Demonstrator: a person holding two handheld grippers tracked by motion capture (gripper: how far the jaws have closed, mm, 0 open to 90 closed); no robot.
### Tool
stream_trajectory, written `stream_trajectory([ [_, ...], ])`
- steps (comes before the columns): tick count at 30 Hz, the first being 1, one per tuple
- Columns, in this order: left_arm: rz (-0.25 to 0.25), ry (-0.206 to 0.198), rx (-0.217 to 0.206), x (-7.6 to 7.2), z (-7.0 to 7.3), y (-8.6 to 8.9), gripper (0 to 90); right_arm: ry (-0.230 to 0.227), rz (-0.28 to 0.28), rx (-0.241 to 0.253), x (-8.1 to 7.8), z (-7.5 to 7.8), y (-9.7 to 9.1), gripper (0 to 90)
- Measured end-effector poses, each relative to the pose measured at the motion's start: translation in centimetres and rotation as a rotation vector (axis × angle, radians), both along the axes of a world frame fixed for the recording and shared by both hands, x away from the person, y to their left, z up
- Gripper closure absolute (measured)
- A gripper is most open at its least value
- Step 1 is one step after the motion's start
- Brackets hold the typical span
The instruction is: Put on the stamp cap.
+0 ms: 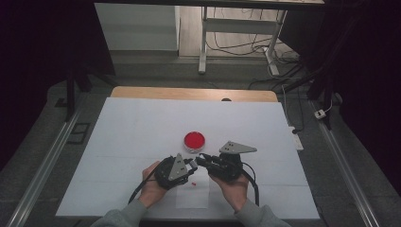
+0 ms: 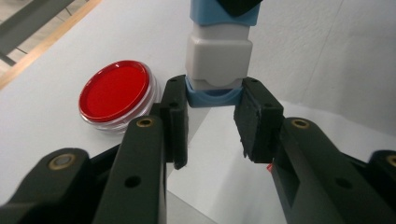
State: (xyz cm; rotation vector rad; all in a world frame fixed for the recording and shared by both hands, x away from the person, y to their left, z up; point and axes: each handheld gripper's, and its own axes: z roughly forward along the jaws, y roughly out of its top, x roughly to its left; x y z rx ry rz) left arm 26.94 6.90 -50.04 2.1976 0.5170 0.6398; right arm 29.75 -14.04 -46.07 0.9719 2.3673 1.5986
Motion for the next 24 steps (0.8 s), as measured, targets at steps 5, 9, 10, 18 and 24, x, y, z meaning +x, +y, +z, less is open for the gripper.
stream_trajectory([
  [5,0.001,-0.011,-0.005,-0.07,0.08,0.04,65.2,-0.004,-0.005,0.012,-0.05,0.00,-0.04,75.5],
  [9,-0.003,-0.007,-0.005,-0.07,0.01,0.02,65.1,-0.004,-0.006,0.014,-0.02,-0.04,-0.04,75.5],
  [10,-0.005,-0.007,-0.005,-0.09,0.01,0.00,65.1,-0.007,-0.011,0.012,-0.02,-0.02,-0.09,75.5],
  [18,0.005,-0.013,0.007,-0.11,-0.10,-0.10,65.2,0.009,-0.010,0.013,0.01,-0.13,-0.06,75.5],
  [24,0.010,-0.023,0.017,-0.22,-0.15,-0.22,65.1,0.003,-0.015,0.011,-0.03,-0.33,0.00,75.5],
])
